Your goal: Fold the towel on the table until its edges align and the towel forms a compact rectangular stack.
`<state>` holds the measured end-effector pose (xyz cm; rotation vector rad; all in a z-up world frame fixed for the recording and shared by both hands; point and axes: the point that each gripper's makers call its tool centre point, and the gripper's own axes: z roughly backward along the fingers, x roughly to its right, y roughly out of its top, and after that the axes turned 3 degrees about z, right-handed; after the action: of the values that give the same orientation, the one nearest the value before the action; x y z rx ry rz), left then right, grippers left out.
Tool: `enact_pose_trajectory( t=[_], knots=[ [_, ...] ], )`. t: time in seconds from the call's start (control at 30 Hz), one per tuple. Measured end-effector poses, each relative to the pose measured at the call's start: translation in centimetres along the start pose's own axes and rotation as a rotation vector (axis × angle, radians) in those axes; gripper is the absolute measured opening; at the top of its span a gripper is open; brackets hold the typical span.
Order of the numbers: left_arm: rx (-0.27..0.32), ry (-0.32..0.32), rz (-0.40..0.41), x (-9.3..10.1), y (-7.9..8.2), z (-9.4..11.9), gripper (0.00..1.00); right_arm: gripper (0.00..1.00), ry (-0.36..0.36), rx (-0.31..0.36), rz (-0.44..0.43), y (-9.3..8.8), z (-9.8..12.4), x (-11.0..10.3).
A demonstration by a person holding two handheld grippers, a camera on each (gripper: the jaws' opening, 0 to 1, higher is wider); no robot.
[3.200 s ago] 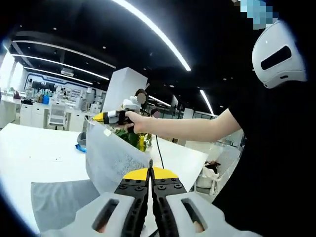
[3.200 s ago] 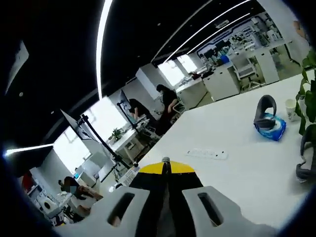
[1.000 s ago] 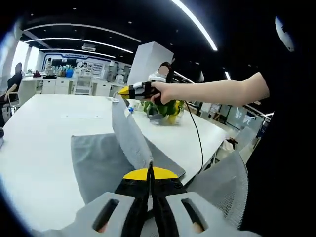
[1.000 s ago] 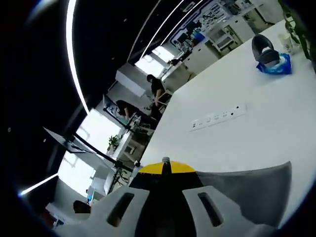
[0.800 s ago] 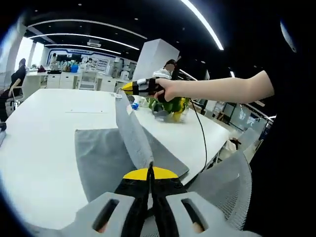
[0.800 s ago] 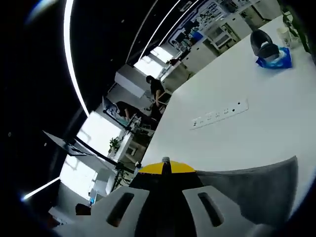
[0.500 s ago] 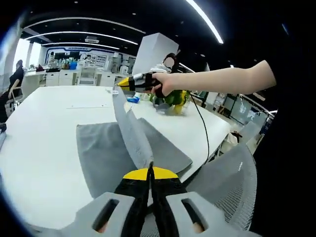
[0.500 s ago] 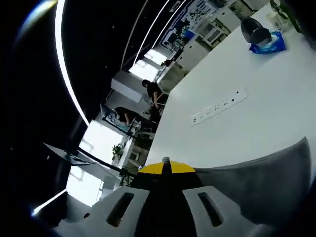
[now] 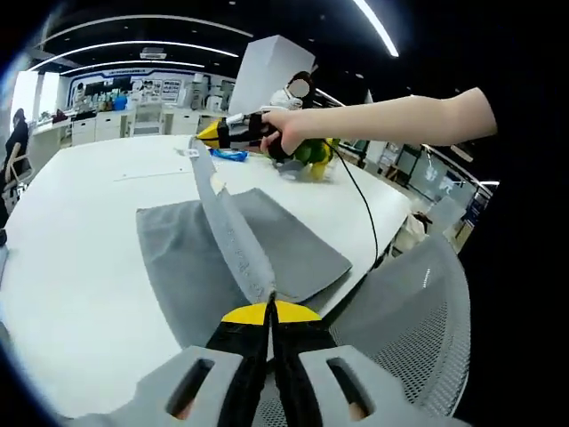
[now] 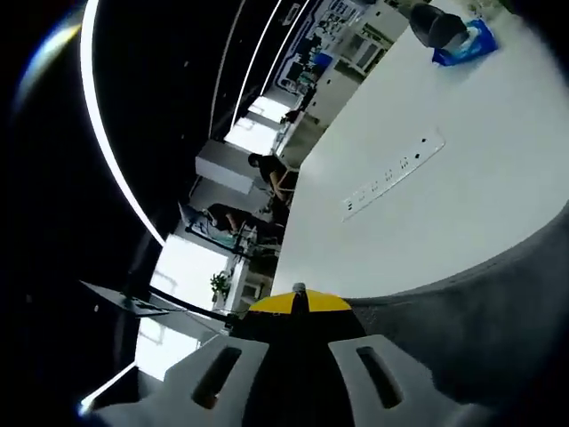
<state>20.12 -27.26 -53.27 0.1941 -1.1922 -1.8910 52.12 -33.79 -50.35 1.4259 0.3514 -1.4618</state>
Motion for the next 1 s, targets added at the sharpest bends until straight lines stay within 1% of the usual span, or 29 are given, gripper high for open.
enact_pose_trajectory(
  t=[0.07,0.1,0.17,0.3,0.4,0.5,0.6,0.77,0.83,1.0],
  knots=[
    [-0.027,-0.002,-0.014,-0.1,-0.6,-0.3,0.00,0.00,-0.006,-0.011,0.021,-0.3,-0.4,0.3],
    [-0.038,-0.009,-0.018,-0.1,-0.8,-0.4,0.00,0.00,-0.017,-0.024,0.064,-0.7,-0.5,0.6],
    [-0.065,-0.021,-0.018,-0.2,-1.3,-0.6,0.00,0.00,-0.024,-0.039,0.088,-1.3,-1.0,0.9],
    [-0.118,-0.017,-0.017,-1.0,-2.4,-0.8,0.00,0.00,-0.029,-0.044,0.082,-2.1,-1.6,1.4],
    [-0.134,-0.012,-0.006,-1.5,-3.0,-0.9,0.01,0.00,-0.031,-0.047,0.078,-2.6,-2.0,1.7],
    [-0.123,-0.009,-0.014,-1.9,-3.4,-1.0,0.01,0.00,-0.040,-0.047,0.099,-2.8,-2.3,2.0],
    [-0.132,-0.003,-0.002,-2.4,-3.9,-1.3,0.01,0.00,-0.047,-0.051,0.108,-3.0,-2.6,2.5],
    [-0.135,0.006,0.018,-3.2,-4.6,-1.5,0.01,0.00,-0.049,-0.039,0.064,-3.3,-3.1,3.1],
    [-0.139,0.007,0.045,-3.6,-5.0,-1.7,0.01,0.00,-0.047,-0.036,0.050,-3.5,-3.3,3.2],
    [-0.151,0.019,0.080,-4.4,-6.1,-2.0,0.01,0.00,-0.050,-0.035,0.017,-4.5,-4.0,3.6]
  ],
)
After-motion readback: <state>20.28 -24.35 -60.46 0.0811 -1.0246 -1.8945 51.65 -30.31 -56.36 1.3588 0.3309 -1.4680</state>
